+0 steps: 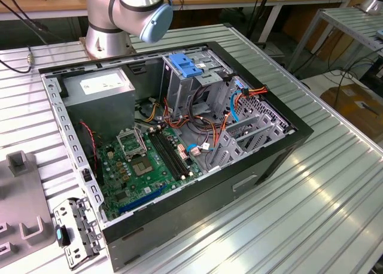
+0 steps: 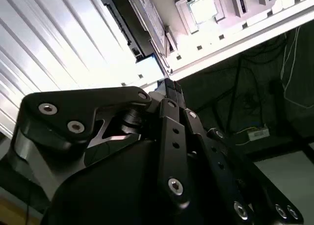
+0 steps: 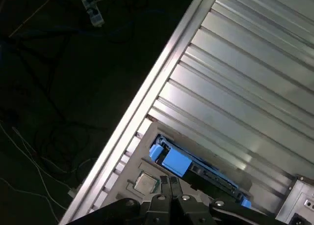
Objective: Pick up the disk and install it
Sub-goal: 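Pick up the disk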
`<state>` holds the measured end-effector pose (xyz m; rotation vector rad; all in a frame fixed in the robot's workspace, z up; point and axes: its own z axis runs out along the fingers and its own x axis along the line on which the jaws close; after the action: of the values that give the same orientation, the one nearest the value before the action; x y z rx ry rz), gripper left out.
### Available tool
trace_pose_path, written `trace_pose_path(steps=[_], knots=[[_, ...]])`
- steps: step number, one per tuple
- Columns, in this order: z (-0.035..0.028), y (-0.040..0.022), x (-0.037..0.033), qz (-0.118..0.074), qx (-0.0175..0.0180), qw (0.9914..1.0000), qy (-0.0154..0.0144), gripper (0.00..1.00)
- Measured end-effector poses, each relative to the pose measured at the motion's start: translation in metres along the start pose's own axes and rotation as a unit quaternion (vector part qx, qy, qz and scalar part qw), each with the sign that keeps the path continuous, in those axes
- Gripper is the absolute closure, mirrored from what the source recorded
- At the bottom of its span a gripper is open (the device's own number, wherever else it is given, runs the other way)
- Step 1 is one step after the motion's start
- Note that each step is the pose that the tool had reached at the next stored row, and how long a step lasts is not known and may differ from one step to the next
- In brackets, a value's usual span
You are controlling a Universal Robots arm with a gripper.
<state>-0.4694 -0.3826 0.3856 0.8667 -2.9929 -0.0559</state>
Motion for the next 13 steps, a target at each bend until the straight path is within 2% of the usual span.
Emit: trace_pose_path(steps=[4,6,7,8,13], knots=[[0.0001,0.0000,0.0000,-0.039,0.0006,0.99924,0.0016,0.89],[0.0001,0.0000,0.0000,-0.059,0.0008,0.99827,0.0025,0.89],[0.0001,0.0000,-0.0001,-0.071,0.0010,0.99744,0.0030,0.89],[0.0001,-0.0001,-0.0001,-0.076,0.0011,0.99713,0.0031,0.89],[0.0001,-0.0001,-0.0001,-0.076,0.0011,0.99709,0.0032,0.89]])
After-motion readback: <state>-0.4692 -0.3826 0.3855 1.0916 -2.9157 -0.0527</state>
